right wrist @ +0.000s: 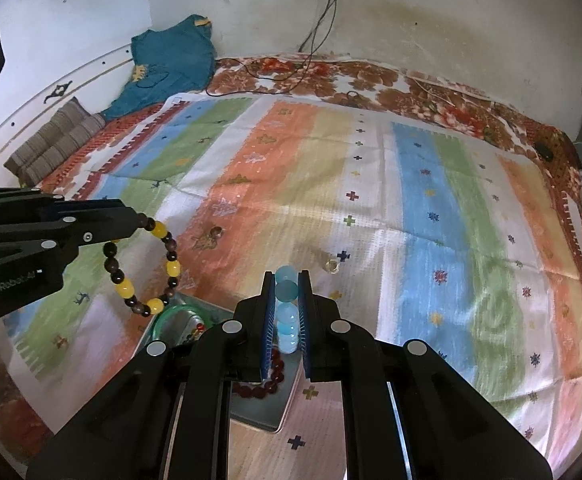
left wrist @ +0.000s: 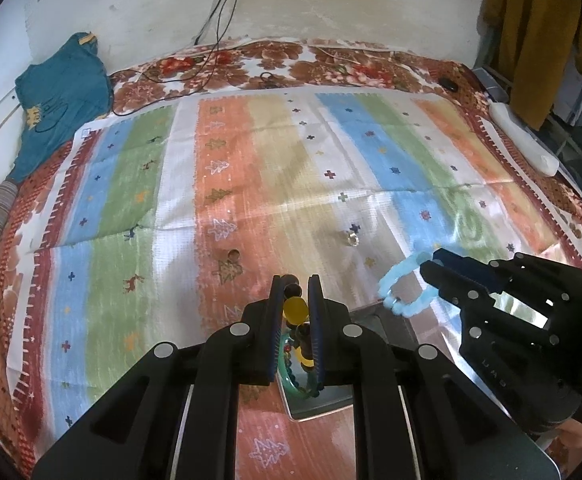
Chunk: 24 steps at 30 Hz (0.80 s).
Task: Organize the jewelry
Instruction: 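Lift both held bracelets and carry them over the silver tin, then lower both bracelets into the tin and open both tools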
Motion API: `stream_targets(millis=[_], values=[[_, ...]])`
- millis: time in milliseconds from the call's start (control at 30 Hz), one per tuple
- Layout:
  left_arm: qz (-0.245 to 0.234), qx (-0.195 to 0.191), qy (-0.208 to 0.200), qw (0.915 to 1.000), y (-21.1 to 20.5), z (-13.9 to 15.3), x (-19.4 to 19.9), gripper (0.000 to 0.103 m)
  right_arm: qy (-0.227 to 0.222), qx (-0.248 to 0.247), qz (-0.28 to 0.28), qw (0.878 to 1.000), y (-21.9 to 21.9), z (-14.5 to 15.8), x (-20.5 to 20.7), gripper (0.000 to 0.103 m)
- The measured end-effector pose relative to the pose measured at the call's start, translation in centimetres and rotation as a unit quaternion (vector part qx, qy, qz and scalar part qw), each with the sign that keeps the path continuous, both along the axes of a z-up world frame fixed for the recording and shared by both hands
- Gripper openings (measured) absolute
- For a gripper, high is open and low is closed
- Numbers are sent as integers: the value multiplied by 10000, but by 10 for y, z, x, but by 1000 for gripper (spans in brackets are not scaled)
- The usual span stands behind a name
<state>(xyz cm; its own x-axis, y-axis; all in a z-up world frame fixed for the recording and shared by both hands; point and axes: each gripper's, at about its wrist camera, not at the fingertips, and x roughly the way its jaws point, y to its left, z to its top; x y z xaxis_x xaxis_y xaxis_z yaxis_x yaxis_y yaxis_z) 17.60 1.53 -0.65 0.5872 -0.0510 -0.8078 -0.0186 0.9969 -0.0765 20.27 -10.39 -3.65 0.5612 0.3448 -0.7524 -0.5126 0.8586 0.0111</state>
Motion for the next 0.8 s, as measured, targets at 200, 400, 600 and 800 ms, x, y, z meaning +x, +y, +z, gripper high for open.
stream_targets(millis=[200,400,600,800], values=[[-102,-118,-85,9998,-6,7,-13,12,51,22,78,10000,-1,0,-12,12],[-150,-216,-116,9996,-9,7,-23,12,111,63,124,9998,-4,0,-21,12],[-145,-281,-47,9995,-10,4,-28,12,247,51,223,9994,-4,-4,-27,12],[147,-333,3,9993,3,2,-34,14,357,11,112,9993,-11,-7,-29,26]])
